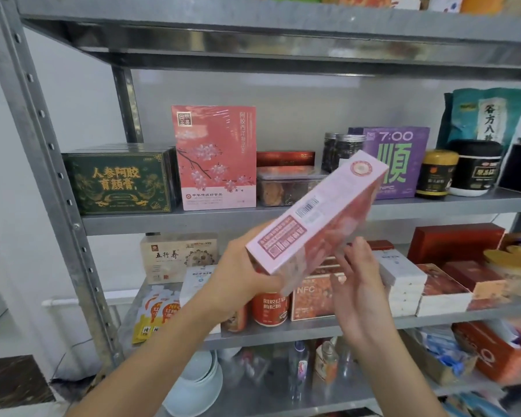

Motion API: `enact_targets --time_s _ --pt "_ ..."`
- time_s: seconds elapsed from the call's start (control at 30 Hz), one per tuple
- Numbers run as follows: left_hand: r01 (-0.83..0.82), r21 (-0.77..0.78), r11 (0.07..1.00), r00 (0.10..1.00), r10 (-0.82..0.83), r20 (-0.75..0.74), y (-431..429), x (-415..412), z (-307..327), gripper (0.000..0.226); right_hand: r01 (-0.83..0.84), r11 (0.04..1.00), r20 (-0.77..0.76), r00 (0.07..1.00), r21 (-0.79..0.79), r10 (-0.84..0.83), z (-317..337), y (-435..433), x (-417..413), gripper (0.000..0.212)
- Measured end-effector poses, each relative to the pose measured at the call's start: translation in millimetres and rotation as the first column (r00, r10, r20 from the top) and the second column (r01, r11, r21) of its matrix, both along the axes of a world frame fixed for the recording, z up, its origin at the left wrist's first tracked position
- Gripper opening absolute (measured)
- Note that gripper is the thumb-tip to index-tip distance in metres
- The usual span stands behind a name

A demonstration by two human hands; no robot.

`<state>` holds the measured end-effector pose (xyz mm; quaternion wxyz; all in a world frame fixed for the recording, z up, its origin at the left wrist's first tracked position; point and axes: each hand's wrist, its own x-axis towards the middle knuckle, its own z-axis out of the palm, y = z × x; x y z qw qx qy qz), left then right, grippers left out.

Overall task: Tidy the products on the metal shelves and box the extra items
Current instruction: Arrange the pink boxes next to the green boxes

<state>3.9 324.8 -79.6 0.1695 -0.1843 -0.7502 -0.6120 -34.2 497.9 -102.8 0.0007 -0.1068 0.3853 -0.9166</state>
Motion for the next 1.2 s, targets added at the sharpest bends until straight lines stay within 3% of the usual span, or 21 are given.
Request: enact_targets --time_s 0.1,0.17,0.23,0.33,0.43,0.47,0.53,0.6,0.7,0.8,0.87,1.0,1.1,1.2 --pt "0.189 0.284 0.94 0.967 -0.229 0.113 -5 -3 -3 0.059 -0.158 0.987 0.054 0.986 -0.004 0.158 -15 10 -12 0.071" --pt "0.289 0.39 0.874 0.921 -0.365 0.135 -3 -4 -10 0.056 -0.287 0.958 0.061 0.956 -0.025 0.288 -20 12 -16 0.078" --pt "0.316 0.443 0.839 0.897 -0.416 0.147 -2 -6 -15 0.053 -0.262 0.965 0.056 0.964 -0.007 0.262 -25 12 -21 0.088" --pt "0.141 0.434 0.89 0.943 -0.255 0.216 -6 -9 -15 0.063 -0.105 0.993 0.085 0.991 0.046 0.101 -19 13 -26 0.075" --pt "-0.162 0.187 0.969 0.969 0.12 0.218 -15 -8 -7 0.085 0.052 0.969 0.017 0.998 0.242 -0.058 -8 19 -30 0.074" --pt "-0.214 0.113 0.97 0.966 0.193 0.17 -18 -8 -3 0.091 0.11 0.922 -0.046 0.994 0.37 -0.1 -2 19 -29 0.075" --pt "-0.238 0.058 0.969 0.968 0.232 0.093 -21 -10 5 0.103 0.255 0.736 -0.223 0.964 0.627 -0.144 8 13 -23 0.067" --pt "-0.286 0.065 0.956 0.957 0.282 0.062 -21 -16 12 0.108 0.386 0.561 -0.365 0.918 0.733 -0.154 16 -1 -16 0.057" --pt "-0.274 0.294 0.916 0.961 0.254 0.105 -32 -27 20 0.097 0.545 0.31 -0.508 0.839 0.779 -0.195 25 -23 -4 0.061" --pt "-0.143 0.492 0.859 0.988 0.093 0.125 -47 -36 31 0.084 0.633 0.163 -0.618 0.774 0.757 -0.137 31 -39 7 0.062" --pt "-0.162 0.523 0.837 0.986 0.121 0.112 -52 -39 35 0.082 0.63 0.19 -0.63 0.773 0.753 -0.067 32 -46 8 0.062" --pt "-0.217 0.671 0.709 0.975 0.189 0.115 -72 -44 34 0.074 0.472 0.532 -0.609 0.785 0.703 0.109 28 -40 3 0.072" --pt "-0.194 0.82 0.539 0.981 0.082 0.178 -91 -46 32 0.08 0.495 0.62 -0.656 0.754 0.609 0.042 18 -35 3 0.06" --pt "-0.128 0.864 0.487 0.989 -0.005 0.15 -96 -45 26 0.086 0.45 0.661 -0.633 0.772 0.601 0.051 13 -40 -2 0.049"
